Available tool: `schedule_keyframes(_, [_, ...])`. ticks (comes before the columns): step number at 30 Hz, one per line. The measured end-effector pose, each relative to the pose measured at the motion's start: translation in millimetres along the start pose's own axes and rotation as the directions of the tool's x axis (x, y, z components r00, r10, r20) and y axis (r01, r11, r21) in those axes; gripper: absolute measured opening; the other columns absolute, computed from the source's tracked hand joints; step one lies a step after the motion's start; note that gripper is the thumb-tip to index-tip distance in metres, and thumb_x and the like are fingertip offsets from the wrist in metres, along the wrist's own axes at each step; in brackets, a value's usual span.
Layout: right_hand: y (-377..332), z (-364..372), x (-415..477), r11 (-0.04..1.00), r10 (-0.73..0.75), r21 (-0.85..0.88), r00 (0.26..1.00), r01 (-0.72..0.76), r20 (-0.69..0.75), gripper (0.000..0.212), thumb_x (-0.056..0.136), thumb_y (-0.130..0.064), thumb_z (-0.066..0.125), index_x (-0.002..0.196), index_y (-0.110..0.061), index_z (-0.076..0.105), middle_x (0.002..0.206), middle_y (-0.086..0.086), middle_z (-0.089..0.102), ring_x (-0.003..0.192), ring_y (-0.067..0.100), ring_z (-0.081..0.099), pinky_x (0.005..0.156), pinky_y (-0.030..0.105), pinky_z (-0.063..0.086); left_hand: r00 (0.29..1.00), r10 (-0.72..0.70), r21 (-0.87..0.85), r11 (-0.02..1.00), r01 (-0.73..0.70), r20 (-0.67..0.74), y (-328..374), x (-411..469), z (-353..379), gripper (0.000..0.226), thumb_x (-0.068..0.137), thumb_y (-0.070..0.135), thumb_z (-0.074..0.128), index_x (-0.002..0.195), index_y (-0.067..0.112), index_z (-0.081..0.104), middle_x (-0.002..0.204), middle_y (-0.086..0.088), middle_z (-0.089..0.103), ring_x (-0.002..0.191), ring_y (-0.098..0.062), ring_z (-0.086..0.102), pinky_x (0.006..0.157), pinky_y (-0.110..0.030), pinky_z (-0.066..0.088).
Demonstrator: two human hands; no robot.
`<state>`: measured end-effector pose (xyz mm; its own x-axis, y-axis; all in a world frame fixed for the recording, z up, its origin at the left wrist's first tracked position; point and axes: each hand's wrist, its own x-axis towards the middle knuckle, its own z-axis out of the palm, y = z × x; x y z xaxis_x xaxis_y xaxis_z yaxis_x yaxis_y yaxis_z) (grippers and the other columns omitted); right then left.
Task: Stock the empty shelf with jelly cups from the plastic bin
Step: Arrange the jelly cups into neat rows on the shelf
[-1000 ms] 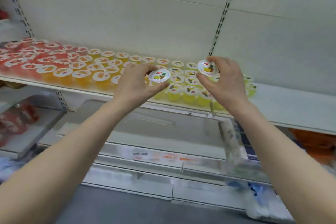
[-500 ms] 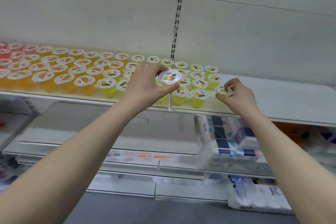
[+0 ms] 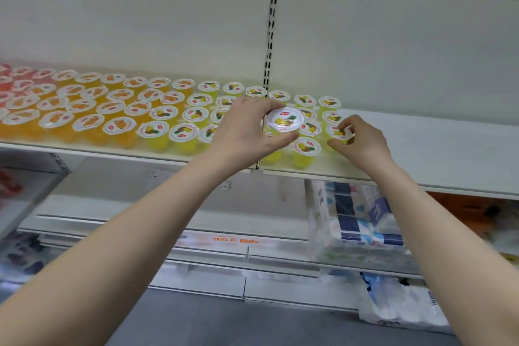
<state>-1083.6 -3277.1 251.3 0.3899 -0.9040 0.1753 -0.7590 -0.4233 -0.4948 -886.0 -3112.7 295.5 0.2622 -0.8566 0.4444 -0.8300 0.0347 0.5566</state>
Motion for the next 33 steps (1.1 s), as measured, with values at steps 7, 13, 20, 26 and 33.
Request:
schedule_keyframes(7, [14,-27,1,0.991,-0.126,-0.044,0.991,0.128,0.049,0.042,0.087,-0.019,0.059,0.129,-0.023,0.056,0.136,0.002,0.051,0.121,0.022,0.051,0.099,0.036,0.042,0.989,0.098,0.024,0.995,-0.102,0.112,34,15,40,0.053,0.070,0.049,0.064,0.119,0.029,0.062,0.112,0.011,0.064,0.109,-0.017,0.048,0.092,-0.034,0.042])
schedule_keyframes(13, [30,-38,7,0.979,-0.183,-0.112,0.978,0.172,-0.097,0.039,0.095,-0.025,0.053,0.133,-0.016,0.055,0.134,0.007,0.056,0.123,0.027,0.049,0.102,0.038,0.038,0.950,0.222,0.299,0.912,-0.282,0.219,48,29,81,0.058,0.074,0.064,0.061,0.120,0.028,0.063,0.116,0.005,0.064,0.116,-0.023,0.047,0.103,-0.042,0.035])
schedule_keyframes(20, [37,-35,10,0.970,-0.223,-0.131,0.963,0.204,-0.152,0.040,0.096,-0.026,0.052,0.134,-0.015,0.054,0.132,0.008,0.057,0.121,0.029,0.049,0.101,0.043,0.039,0.934,0.152,0.479,0.825,-0.299,0.323,42,36,110,0.062,0.078,0.068,0.053,0.121,0.025,0.064,0.119,0.000,0.062,0.124,-0.027,0.042,0.115,-0.053,0.018])
schedule_keyframes(26, [33,-40,14,0.965,-0.241,-0.145,0.954,0.217,-0.177,0.041,0.096,-0.026,0.052,0.136,-0.015,0.053,0.132,0.010,0.057,0.121,0.031,0.048,0.101,0.044,0.039,0.944,0.136,0.529,0.799,-0.284,0.301,43,37,115,0.065,0.078,0.073,0.050,0.117,0.024,0.066,0.116,0.000,0.063,0.121,-0.027,0.045,0.114,-0.055,0.018])
schedule_keyframes(33, [10,-47,16,0.948,-0.297,-0.178,0.933,0.263,-0.203,0.041,0.095,-0.026,0.054,0.134,-0.015,0.053,0.130,0.009,0.059,0.120,0.032,0.049,0.099,0.044,0.039,0.948,0.162,0.527,0.800,-0.288,0.273,40,35,96,0.074,0.079,0.077,0.046,0.123,0.021,0.064,0.119,-0.003,0.063,0.122,-0.028,0.046,0.115,-0.046,0.021])
